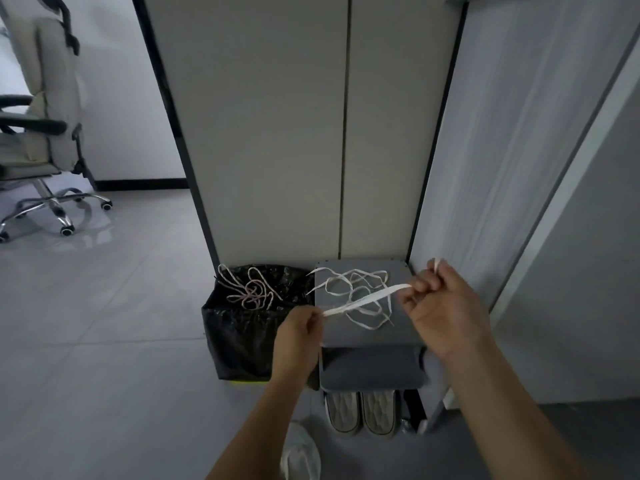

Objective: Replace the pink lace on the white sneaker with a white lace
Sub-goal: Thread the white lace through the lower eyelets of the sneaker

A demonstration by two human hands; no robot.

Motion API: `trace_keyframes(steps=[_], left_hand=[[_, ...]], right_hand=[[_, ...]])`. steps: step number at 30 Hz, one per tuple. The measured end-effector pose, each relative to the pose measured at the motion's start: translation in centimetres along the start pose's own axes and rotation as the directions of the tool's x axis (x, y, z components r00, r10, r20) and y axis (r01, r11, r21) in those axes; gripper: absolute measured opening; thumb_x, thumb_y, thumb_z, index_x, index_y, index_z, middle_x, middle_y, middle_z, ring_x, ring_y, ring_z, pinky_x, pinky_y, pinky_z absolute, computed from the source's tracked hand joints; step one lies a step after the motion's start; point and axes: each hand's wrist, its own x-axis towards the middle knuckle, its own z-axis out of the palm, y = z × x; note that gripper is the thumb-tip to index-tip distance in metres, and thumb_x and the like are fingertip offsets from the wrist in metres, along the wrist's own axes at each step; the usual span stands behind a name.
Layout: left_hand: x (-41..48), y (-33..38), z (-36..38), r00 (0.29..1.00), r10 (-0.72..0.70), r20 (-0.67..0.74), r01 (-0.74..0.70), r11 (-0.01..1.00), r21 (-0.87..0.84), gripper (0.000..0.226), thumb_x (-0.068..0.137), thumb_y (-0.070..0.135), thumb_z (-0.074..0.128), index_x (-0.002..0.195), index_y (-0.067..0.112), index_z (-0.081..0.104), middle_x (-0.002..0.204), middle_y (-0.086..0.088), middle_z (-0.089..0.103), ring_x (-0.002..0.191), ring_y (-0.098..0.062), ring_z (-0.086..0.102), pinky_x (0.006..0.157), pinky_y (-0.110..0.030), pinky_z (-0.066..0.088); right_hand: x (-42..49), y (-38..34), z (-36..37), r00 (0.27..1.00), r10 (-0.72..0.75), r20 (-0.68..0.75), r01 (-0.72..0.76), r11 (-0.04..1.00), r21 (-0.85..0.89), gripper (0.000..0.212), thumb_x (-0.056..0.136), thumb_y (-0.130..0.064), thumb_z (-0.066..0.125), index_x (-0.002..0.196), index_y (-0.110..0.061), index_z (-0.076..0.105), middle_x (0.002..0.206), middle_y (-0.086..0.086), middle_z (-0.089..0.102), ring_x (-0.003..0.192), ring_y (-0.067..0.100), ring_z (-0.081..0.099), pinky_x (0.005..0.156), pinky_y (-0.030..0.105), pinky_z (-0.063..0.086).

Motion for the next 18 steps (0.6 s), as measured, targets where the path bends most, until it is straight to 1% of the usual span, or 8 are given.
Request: trace_keyframes(steps=[4, 7, 9, 10, 12, 14, 16, 18], left_hand=[[1.4, -2.0, -0.2, 0.997, -0.016, -0.071, 0.022, 0.997, 0.076, 0.014, 0.092, 0.012, 0.054, 0.101, 0.005, 0.063, 0.085, -0.003, 0.059, 0.077, -0.021, 0.057, 0.057, -0.016, 0.034], [2.7, -1.7, -0.2, 0.988, -0.114, -0.107, 0.097, 0.984, -0.152, 0.014, 0.091, 0.004, 0.054, 0.102, 0.008, 0.062, 0.081, 0.002, 0.061, 0.069, -0.01, 0.056, 0.055, -0.005, 0.04], [3.1, -0.5, 0.0, 0.996, -0.067, -0.058, 0.043, 0.94, -0.338, 0.015, 0.089, -0.004, 0.052, 0.098, 0.004, 0.062, 0.1, 0.006, 0.063, 0.086, -0.004, 0.061, 0.073, -0.006, 0.046], [3.1, 0.4, 0.2, 0.999, -0.015, -0.029, 0.002, 0.915, -0.404, 0.017, 0.088, -0.008, 0.051, 0.095, 0.003, 0.062, 0.108, 0.007, 0.062, 0.094, -0.001, 0.061, 0.082, -0.011, 0.046], [2.8, 2.2, 0.6, 0.995, 0.096, 0.029, -0.071, 0.881, -0.469, 0.025, 0.087, -0.012, 0.049, 0.088, 0.009, 0.062, 0.115, 0.008, 0.06, 0.104, 0.002, 0.058, 0.089, -0.015, 0.047], [2.0, 3.8, 1.0, 0.979, 0.18, 0.1, -0.104, 0.85, -0.517, 0.03, 0.086, -0.013, 0.047, 0.084, 0.013, 0.062, 0.114, 0.006, 0.061, 0.104, 0.005, 0.058, 0.086, -0.011, 0.045], [1.2, 4.8, 1.6, 0.95, 0.253, 0.18, -0.109, 0.814, -0.571, 0.024, 0.079, -0.005, 0.047, 0.078, 0.013, 0.063, 0.109, 0.003, 0.064, 0.1, 0.001, 0.06, 0.083, -0.015, 0.047], [0.7, 5.0, 2.0, 0.927, 0.294, 0.231, -0.115, 0.811, -0.574, 0.022, 0.072, 0.002, 0.044, 0.074, 0.013, 0.064, 0.107, 0.001, 0.067, 0.098, -0.008, 0.062, 0.082, -0.023, 0.05]], right_hand=[[0.9, -2.3, -1.4, 0.984, -0.163, -0.079, 0.169, 0.983, 0.076, 0.024, 0.091, -0.018, 0.042, 0.067, -0.018, 0.045, 0.046, -0.008, 0.033, 0.043, 0.006, 0.035, 0.046, 0.015, 0.035], [1.5, -2.3, -2.1, 0.964, -0.19, -0.186, 0.186, 0.982, -0.037, 0.03, 0.095, -0.022, 0.039, 0.066, -0.017, 0.047, 0.042, -0.009, 0.031, 0.04, 0.006, 0.031, 0.043, 0.016, 0.031], [2.1, -1.5, -2.1, 0.956, -0.188, -0.226, 0.13, 0.96, -0.248, 0.028, 0.095, -0.02, 0.042, 0.069, -0.016, 0.051, 0.041, -0.009, 0.032, 0.04, 0.006, 0.03, 0.045, 0.019, 0.029], [2.2, -0.9, -2.1, 0.958, -0.208, -0.196, 0.093, 0.876, -0.474, 0.023, 0.093, -0.019, 0.044, 0.074, -0.016, 0.055, 0.042, -0.01, 0.035, 0.042, 0.007, 0.032, 0.048, 0.021, 0.03], [2.2, 0.3, -1.9, 0.979, -0.203, -0.019, 0.078, 0.457, -0.886, 0.011, 0.092, -0.02, 0.05, 0.097, -0.023, 0.06, 0.062, -0.009, 0.052, 0.058, 0.01, 0.048, 0.057, 0.024, 0.036], [2.6, 2.2, -2.1, 0.988, 0.01, 0.152, 0.151, 0.101, -0.983, 0.037, 0.093, -0.019, 0.052, 0.127, -0.034, 0.046, 0.086, -0.003, 0.057, 0.08, 0.013, 0.056, 0.066, 0.023, 0.039], [2.8, 3.9, -2.2, 0.963, 0.198, 0.18, 0.194, -0.053, -0.98, 0.043, 0.094, -0.019, 0.051, 0.133, -0.033, 0.038, 0.09, -0.003, 0.056, 0.078, 0.009, 0.053, 0.065, 0.017, 0.039], [3.3, 4.6, -2.0, 0.973, 0.167, 0.162, 0.164, 0.0, -0.986, 0.029, 0.095, -0.017, 0.047, 0.122, -0.026, 0.049, 0.094, -0.004, 0.061, 0.072, 0.0, 0.051, 0.058, 0.007, 0.039]])
